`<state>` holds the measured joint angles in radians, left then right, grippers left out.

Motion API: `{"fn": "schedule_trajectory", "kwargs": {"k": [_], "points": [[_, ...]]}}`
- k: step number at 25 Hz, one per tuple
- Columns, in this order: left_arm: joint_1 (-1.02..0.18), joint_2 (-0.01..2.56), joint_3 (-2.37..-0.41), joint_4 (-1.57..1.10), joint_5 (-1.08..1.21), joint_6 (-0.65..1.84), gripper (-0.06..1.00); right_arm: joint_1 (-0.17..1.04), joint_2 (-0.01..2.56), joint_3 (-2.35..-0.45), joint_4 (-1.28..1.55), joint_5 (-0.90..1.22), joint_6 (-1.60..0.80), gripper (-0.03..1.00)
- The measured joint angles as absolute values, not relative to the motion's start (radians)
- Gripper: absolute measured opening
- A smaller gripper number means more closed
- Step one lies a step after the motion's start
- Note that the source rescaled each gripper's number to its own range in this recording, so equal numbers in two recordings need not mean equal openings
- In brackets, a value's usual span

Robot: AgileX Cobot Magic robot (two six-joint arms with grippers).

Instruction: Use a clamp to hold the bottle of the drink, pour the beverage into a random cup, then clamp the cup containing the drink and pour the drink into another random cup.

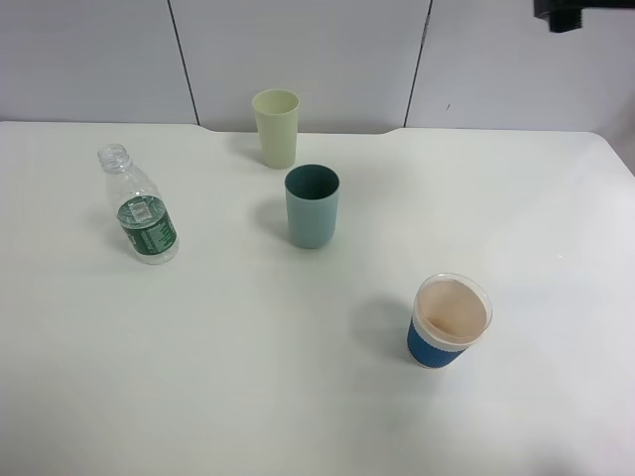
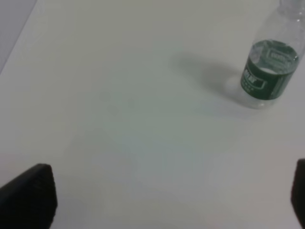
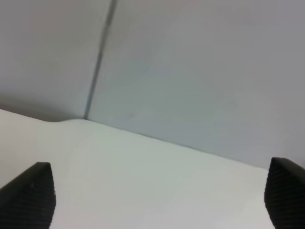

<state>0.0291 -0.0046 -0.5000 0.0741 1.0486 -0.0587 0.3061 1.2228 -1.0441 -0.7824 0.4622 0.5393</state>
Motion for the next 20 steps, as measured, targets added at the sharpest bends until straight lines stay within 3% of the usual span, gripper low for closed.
{"fn": "schedule_trajectory", "kwargs": {"k": [11,20], "points": [[0.029,-0.005,-0.500,0.074,1.049,-0.059,1.00,0.107,0.886,-1.044,-0.427,0.632,0.212,0.63],[0.029,-0.005,-0.500,0.074,1.049,-0.059,1.00,0.085,0.601,-1.044,-0.421,0.934,0.158,0.63]]}}
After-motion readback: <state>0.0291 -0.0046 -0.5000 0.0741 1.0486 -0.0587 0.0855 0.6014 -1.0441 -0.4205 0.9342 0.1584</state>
